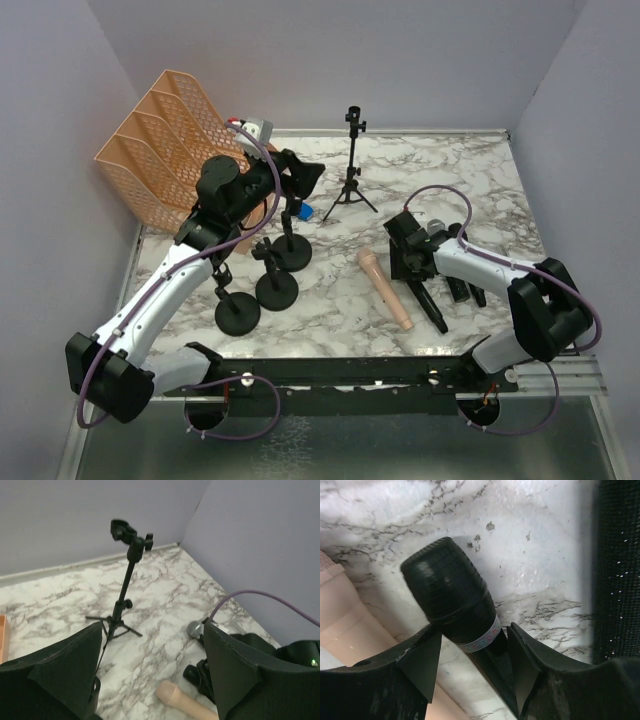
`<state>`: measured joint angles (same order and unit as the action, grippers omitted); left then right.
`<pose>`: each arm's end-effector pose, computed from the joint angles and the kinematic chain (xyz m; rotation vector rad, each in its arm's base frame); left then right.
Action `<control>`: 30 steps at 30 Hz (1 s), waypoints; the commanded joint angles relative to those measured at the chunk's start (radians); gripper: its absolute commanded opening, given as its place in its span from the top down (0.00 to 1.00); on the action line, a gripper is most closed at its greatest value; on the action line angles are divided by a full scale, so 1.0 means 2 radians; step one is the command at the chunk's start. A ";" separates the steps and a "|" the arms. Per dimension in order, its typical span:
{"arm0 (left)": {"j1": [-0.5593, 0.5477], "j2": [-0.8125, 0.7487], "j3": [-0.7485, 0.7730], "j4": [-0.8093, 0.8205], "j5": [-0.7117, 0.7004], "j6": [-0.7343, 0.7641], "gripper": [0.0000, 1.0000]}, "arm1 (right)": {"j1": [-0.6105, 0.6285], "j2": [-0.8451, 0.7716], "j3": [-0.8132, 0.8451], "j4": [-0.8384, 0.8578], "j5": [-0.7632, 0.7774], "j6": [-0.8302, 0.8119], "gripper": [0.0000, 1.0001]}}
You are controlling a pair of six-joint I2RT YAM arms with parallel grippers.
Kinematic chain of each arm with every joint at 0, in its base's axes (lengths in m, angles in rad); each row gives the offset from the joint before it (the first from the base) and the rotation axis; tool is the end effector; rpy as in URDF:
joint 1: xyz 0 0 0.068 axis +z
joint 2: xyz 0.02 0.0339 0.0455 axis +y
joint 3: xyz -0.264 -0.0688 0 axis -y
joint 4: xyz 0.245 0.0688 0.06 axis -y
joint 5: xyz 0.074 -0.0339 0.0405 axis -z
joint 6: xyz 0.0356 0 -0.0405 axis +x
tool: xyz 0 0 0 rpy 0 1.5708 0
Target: Attach the microphones to the stand
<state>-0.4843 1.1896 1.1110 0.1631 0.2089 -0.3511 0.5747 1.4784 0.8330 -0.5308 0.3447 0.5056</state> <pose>0.2436 -0.1365 0.4083 0.2768 1.5194 -0.8244 0.2321 0.1360 0.1777 0.0006 2.6290 -0.1222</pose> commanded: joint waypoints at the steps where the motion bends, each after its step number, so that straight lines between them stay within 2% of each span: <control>1: 0.001 -0.055 -0.046 -0.109 0.000 -0.001 0.19 | 0.000 0.023 0.020 -0.038 -0.020 -0.012 0.42; 7: 0.001 -0.147 -0.115 -0.111 -0.007 0.011 0.15 | 0.000 0.057 0.058 -0.081 -0.012 -0.018 0.43; 12: 0.001 -0.193 -0.133 -0.121 -0.018 0.026 0.01 | 0.000 0.075 0.080 -0.108 -0.039 -0.030 0.44; 17: 0.001 -0.214 -0.135 -0.151 -0.068 0.033 0.01 | 0.000 0.063 0.069 -0.115 -0.058 -0.020 0.41; 22: 0.001 -0.224 -0.144 -0.145 -0.054 0.037 0.01 | 0.000 0.063 0.055 -0.118 -0.069 -0.017 0.41; 25: 0.001 -0.232 -0.158 -0.125 -0.039 0.040 0.01 | 0.000 0.065 0.049 -0.113 -0.060 -0.017 0.46; 30: 0.001 -0.240 -0.170 -0.104 -0.030 0.030 0.01 | 0.000 0.067 0.068 -0.105 -0.015 -0.029 0.77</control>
<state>-0.4843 0.7280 0.7845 -0.0921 0.1238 -0.2878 0.5747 1.6154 0.9413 -0.7368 0.2447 0.4648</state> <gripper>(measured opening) 0.987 0.343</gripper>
